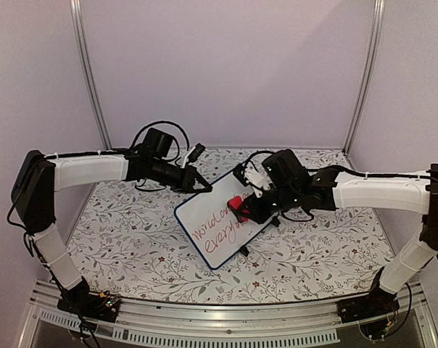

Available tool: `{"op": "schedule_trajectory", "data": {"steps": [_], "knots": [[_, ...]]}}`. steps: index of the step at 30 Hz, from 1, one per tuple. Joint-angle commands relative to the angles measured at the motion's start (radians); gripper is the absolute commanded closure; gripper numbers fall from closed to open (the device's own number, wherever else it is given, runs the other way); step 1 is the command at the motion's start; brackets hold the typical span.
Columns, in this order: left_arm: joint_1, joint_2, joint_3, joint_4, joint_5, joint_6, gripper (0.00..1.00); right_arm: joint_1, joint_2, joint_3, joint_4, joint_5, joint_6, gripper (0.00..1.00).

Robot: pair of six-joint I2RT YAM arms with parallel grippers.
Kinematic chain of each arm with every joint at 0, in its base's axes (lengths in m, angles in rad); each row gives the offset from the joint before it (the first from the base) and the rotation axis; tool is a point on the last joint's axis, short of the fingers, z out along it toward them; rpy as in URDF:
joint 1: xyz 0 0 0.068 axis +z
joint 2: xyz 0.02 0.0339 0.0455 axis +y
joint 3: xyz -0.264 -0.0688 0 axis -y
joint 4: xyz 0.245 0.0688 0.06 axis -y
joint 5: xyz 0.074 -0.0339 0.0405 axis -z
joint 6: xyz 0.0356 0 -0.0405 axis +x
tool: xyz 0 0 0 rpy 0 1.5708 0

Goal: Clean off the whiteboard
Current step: Erase the whiteboard at the center of the board.

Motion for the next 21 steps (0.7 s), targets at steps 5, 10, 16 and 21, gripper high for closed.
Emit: {"op": "schedule_trajectory", "data": {"steps": [5,10,16,21], "knots": [[-0.018,-0.01,0.016,-0.015,0.001,0.017,1.0,0.177,0.025,0.063,0.003,0.102,-0.079,0.92],[-0.019,-0.01,0.018,-0.02,-0.006,0.015,1.0,0.231,0.136,0.139,0.005,0.131,-0.08,0.92],[-0.019,-0.011,0.02,-0.022,-0.007,0.017,1.0,0.263,0.215,0.208,0.004,0.161,-0.098,0.92],[-0.019,-0.012,0.02,-0.023,-0.005,0.017,1.0,0.27,0.26,0.249,0.002,0.176,-0.1,0.92]]}}
